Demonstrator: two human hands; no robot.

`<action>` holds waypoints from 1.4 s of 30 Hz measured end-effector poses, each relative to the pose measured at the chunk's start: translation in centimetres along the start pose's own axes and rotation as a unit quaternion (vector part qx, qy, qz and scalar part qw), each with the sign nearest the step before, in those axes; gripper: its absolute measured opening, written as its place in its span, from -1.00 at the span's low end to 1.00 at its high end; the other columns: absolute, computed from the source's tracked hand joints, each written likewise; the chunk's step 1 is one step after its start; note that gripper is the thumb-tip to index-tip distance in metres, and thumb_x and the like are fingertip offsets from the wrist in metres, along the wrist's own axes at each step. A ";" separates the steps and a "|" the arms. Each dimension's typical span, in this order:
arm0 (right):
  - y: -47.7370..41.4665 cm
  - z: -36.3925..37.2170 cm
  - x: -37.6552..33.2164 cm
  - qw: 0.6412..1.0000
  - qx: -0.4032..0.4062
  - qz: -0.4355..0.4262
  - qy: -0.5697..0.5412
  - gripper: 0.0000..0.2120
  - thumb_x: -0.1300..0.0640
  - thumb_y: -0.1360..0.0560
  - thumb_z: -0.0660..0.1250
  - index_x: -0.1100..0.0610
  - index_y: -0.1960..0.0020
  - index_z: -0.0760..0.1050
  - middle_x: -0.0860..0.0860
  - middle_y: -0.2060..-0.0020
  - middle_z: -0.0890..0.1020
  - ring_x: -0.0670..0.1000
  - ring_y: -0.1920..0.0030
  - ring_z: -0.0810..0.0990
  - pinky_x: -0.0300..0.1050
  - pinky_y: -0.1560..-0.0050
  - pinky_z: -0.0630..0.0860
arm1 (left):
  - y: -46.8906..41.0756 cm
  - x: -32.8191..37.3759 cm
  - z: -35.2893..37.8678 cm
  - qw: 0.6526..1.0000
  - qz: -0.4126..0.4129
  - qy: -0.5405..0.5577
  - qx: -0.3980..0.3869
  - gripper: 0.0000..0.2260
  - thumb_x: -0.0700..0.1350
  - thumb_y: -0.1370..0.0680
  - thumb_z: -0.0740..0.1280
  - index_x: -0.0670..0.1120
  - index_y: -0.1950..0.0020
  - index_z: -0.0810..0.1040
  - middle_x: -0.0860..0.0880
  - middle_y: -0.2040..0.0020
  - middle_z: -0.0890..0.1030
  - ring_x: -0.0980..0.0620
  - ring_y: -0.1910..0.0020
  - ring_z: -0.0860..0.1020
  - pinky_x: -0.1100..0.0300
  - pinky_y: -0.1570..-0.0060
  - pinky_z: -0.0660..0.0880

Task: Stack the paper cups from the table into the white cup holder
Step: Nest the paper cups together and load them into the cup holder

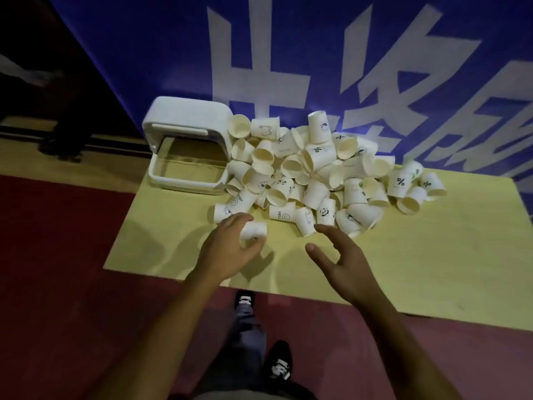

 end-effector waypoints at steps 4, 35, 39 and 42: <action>-3.4 1.3 -0.5 0.999 -0.002 0.038 0.008 -0.37 -0.35 -0.47 0.33 -0.10 -0.46 0.46 -0.24 -0.39 0.49 -0.21 -0.33 0.42 -0.12 -0.36 0.40 | -6.0 -2.1 -0.7 0.999 -0.048 0.000 -0.012 -0.45 0.22 -0.49 0.43 0.07 -0.42 0.46 0.08 -0.40 0.50 0.02 -0.29 0.49 0.08 -0.15 0.49; -24.5 -3.5 9.9 0.960 0.064 0.165 0.215 -0.04 -0.17 -0.32 0.61 0.06 -0.57 0.24 0.08 -0.48 0.34 0.15 -0.43 0.33 0.13 -0.31 0.46 | -16.7 -0.6 2.9 0.974 -0.118 0.189 0.035 -0.41 0.11 -0.42 0.58 0.05 -0.39 0.48 0.11 -0.27 0.55 0.09 -0.29 0.50 0.01 -0.26 0.50; -26.1 -3.2 10.8 0.947 0.030 0.125 0.295 -0.07 -0.10 -0.27 0.65 0.08 -0.52 0.32 0.11 -0.39 0.37 0.18 -0.35 0.37 0.16 -0.22 0.55 | -15.8 0.9 3.2 0.971 -0.132 0.195 0.043 -0.42 0.05 -0.41 0.60 0.10 -0.37 0.46 0.17 -0.24 0.50 0.28 -0.20 0.45 0.37 -0.15 0.38; -26.3 -3.3 10.9 0.951 0.039 0.088 0.292 -0.22 -0.04 -0.27 0.66 0.13 -0.39 0.45 0.14 -0.29 0.43 0.21 -0.28 0.42 0.20 -0.11 0.59 | -15.6 1.2 3.2 0.966 -0.145 0.208 0.057 -0.43 0.05 -0.40 0.61 0.15 -0.33 0.45 0.20 -0.23 0.51 0.38 -0.20 0.44 0.36 -0.15 0.39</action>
Point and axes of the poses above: each hand's wrist, its own y-axis away from the middle knuckle, its own z-axis out of the palm, x = y × z, the point moved 4 cm from there along -y, towards the middle knuckle
